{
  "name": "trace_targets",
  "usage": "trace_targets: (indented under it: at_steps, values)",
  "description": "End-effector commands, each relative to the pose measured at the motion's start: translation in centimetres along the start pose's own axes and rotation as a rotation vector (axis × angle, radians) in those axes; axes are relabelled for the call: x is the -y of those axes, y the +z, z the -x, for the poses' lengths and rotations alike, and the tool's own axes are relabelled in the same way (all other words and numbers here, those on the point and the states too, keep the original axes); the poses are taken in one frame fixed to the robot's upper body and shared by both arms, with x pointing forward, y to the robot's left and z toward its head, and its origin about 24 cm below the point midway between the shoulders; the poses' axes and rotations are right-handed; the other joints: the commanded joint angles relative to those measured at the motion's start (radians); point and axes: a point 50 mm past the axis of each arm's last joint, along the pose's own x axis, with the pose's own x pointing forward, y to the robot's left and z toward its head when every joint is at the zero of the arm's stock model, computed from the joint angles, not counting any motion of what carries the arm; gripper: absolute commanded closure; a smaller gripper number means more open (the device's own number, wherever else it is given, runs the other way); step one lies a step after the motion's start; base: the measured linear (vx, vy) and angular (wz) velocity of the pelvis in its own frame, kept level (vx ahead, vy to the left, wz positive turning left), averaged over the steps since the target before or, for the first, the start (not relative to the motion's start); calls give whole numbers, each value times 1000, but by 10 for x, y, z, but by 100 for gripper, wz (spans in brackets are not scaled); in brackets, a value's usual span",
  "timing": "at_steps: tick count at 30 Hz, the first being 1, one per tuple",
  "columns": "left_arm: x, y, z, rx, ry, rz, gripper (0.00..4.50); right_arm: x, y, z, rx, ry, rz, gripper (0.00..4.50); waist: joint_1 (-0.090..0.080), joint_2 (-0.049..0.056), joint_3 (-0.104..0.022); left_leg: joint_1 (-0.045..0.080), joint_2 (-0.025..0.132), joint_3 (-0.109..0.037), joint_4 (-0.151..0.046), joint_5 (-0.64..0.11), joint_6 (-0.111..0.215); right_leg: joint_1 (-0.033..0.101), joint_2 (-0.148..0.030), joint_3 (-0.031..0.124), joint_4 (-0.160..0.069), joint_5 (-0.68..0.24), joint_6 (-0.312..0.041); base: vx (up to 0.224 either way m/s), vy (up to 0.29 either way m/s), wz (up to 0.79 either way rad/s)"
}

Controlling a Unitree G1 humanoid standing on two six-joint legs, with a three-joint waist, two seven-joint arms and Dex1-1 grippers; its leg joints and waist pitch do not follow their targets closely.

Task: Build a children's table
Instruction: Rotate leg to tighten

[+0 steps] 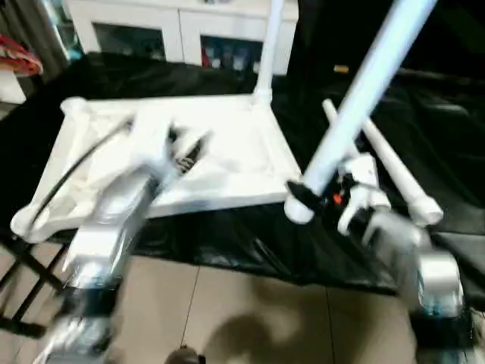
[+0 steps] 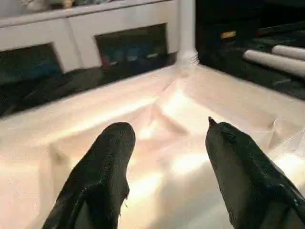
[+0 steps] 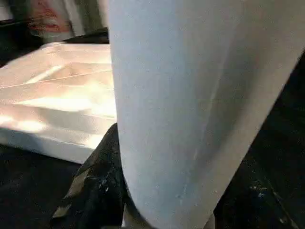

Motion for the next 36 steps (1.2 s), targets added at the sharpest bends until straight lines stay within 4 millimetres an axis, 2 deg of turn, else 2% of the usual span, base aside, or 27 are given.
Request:
trace_targets:
  at_steps: [1,2,5,8,9,10,11,12,13,14,15,16,18,19,21,22,24,25,27,28,29,30,31,32,33,34,36]
  values:
    - [6,-1,6,26,24,38,163,4,6,11,52,-84,28,259,-11,12,-60,27,65,-22,-83,-233,-41,31,-88,62,-89,-154,-147,0,0,0]
    - [9,-6,9,23,42,40,163,6,3,15,57,-107,26,259,-15,4,-58,23,64,-22,-85,-243,-39,33,-88,63,-93,-178,-138,0,0,0]
    - [18,-18,25,-16,60,-5,163,4,2,33,99,-181,53,259,-23,7,-56,18,61,-26,-88,-261,-30,31,-86,64,-102,-238,-88,0,0,0]
    - [20,-18,32,-1,54,-31,163,3,2,39,113,-204,82,259,-32,7,-54,14,59,-27,-89,-262,-26,30,-84,64,-104,-247,-77,0,0,0]
    - [20,-17,33,4,54,-36,163,2,2,40,113,-207,83,259,-37,10,-53,15,58,-28,-90,-269,-25,29,-83,63,-106,-257,-76,0,0,0]
    - [17,-18,34,6,62,-39,163,4,-1,40,114,-222,82,259,-38,24,-53,16,57,-30,-90,-277,-28,28,-83,64,-105,-259,-77,0,0,0]
    - [16,-19,34,6,68,-41,163,5,-3,40,115,-234,83,259,-46,13,-50,14,55,-28,-89,-293,-29,27,-82,63,-110,-276,-73,0,0,0]
    - [13,-20,35,5,75,-35,163,6,-6,41,109,-247,84,259,-53,24,-50,15,54,-29,-89,-308,-33,25,-80,63,-114,-286,-74,0,0,0]
    - [11,-19,34,12,97,-19,163,7,-9,42,95,-238,77,259,-57,25,-52,13,53,-31,-88,-307,-31,29,-80,63,-111,-275,-78,0,0,0]
    - [9,-14,32,24,116,4,163,6,-9,43,82,-220,67,259,-57,15,-52,11,52,-30,-87,-298,-24,31,-79,63,-110,-266,-78,0,0,0]
    - [10,-13,29,29,115,12,163,8,-10,44,81,-219,64,259,-54,18,-55,12,52,-31,-85,-277,-16,31,-79,63,-106,-247,-86,0,0,0]
    - [10,-12,28,31,112,15,163,9,-10,43,83,-222,63,259,-55,4,-55,9,51,-28,-84,-258,-6,33,-79,62,-105,-232,-91,0,0,0]
    - [12,-11,25,33,116,1,163,16,-12,41,73,-258,87,259,-53,15,-56,9,52,-28,-82,-231,-1,31,-81,63,-101,-212,-102,0,0,0]
    - [13,-11,25,39,123,21,163,16,-10,41,79,-250,82,259,-55,11,-58,9,52,-27,-81,-218,0,34,-79,62,-98,-189,-106,0,0,0]
    - [14,-10,25,43,129,37,163,15,-9,41,86,-237,75,259,-55,10,-56,16,53,-26,-83,-266,-2,38,-80,61,-100,-239,-102,0,0,0]
    - [15,-10,25,52,123,57,163,12,-8,40,90,-208,69,259,-54,10,-55,25,53,-26,-87,-343,-3,44,-79,59,-108,-337,-89,0,0,0]
    - [16,-10,24,55,119,60,163,12,-8,40,81,-197,91,259,-55,11,-49,40,48,-22,-91,-420,8,48,-72,52,-125,-451,-78,0,0,0]
    - [16,-10,24,54,121,60,163,12,-8,40,78,-196,99,259,-57,15,-43,56,44,-19,-93,-470,17,51,-67,44,-141,-532,-73,0,0,0]
    - [16,-10,22,52,121,58,163,12,-7,38,82,-191,104,259,-57,17,-42,65,39,-17,-96,-478,25,59,-66,40,-156,-572,-68,26,5,0]
    - [15,-11,18,51,106,47,163,10,-5,33,96,-174,100,259,-56,35,-42,75,37,-18,-102,-466,30,70,-66,39,-163,-560,-75,51,10,0]
    - [15,-11,18,51,104,46,163,10,-5,32,97,-173,99,259,-58,29,-43,78,37,-17,-105,-463,33,73,-62,37,-166,-550,-77,52,17,-1]
    - [14,-11,17,50,99,42,163,9,-4,31,100,-173,101,259,-57,30,-53,74,38,-19,-110,-420,41,90,-62,39,-156,-477,-95,54,20,-1]
    - [14,-11,16,52,97,38,163,9,-4,30,104,-172,104,259,-57,42,-55,77,39,-17,-113,-390,53,93,-60,40,-151,-411,-119,54,20,-1]
    - [13,-9,14,57,96,44,163,9,-3,29,106,-171,104,259,-60,41,-61,79,42,-17,-113,-360,64,97,-57,41,-142,-333,-151,66,14,3]
    - [13,-9,12,59,94,43,163,8,-3,28,107,-161,103,259,-60,41,-61,79,42,-17,-113,-360,64,97,-57,41,-142,-333,-151,79,6,4]
    - [13,-8,9,65,92,39,163,6,-3,26,106,-148,101,259,-60,27,-73,69,34,-12,-104,-272,95,115,-55,41,-128,-201,-193,79,6,4]
    - [13,-7,7,68,90,38,163,6,-4,25,101,-147,103,259,-52,31,-80,51,22,-7,-92,-173,130,132,-57,45,-117,-108,-215,79,-4,3]
